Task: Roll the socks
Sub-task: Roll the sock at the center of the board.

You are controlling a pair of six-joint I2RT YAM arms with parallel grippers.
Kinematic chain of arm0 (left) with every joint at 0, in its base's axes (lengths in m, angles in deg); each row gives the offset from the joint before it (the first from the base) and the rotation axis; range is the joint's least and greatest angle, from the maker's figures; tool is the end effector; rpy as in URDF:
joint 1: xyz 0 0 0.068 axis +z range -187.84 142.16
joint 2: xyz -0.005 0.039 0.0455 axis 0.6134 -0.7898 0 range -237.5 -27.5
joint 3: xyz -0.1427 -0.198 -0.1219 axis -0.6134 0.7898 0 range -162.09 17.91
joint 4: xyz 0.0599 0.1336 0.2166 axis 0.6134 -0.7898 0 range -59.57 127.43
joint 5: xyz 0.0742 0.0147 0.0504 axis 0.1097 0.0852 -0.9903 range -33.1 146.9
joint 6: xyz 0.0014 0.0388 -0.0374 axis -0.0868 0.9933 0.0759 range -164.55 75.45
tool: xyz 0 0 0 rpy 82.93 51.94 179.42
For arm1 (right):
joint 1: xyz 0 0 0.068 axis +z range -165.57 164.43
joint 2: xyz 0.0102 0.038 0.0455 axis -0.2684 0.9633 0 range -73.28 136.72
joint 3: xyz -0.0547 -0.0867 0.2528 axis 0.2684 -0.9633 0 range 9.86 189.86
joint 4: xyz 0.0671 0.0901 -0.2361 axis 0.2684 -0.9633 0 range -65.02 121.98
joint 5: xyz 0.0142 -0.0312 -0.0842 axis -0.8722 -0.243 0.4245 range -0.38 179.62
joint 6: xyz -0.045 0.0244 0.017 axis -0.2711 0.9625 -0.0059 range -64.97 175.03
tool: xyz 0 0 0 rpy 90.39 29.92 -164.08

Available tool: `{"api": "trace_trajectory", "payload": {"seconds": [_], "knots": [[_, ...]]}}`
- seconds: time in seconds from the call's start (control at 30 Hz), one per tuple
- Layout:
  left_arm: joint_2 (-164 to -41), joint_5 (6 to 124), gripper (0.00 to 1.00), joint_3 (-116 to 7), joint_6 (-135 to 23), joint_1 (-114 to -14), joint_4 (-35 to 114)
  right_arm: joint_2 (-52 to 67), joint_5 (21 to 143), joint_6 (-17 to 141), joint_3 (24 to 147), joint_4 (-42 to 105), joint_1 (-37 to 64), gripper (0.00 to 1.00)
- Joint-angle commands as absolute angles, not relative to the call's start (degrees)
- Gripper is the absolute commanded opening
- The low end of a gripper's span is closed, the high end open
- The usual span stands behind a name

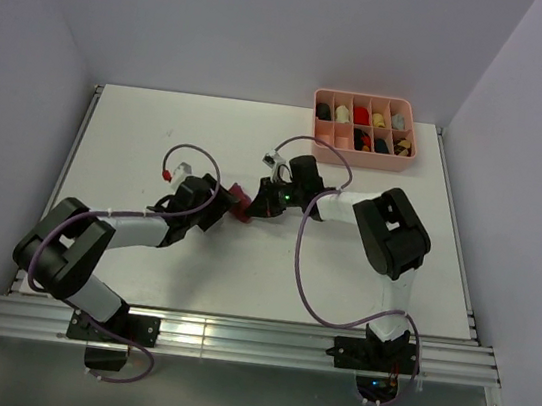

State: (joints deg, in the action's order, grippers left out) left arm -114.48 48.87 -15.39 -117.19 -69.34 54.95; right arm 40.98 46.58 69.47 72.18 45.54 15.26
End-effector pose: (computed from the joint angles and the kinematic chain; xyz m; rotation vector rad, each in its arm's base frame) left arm 0.2478 -0.1462 0.1509 -0.8963 2.1522 -0.8327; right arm 0.3355 0.2284 0.1362 -0.7569 2.1985 1.2564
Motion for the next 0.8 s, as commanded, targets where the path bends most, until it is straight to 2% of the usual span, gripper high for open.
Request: {"api": "trace_trajectory", "payload": {"seconds": [0.0,0.77], "knots": [[-115.48,46.27,0.77,-15.58,-116.27,-68.69,59.23,43.27,46.12,70.42,72.35,39.63,15.19,0.0],[-124.45,48.38,0.73,-17.69,-113.19,-65.26,68.1,46.52,44.27,70.41,75.25,35.06,14.58,0.0]]}}
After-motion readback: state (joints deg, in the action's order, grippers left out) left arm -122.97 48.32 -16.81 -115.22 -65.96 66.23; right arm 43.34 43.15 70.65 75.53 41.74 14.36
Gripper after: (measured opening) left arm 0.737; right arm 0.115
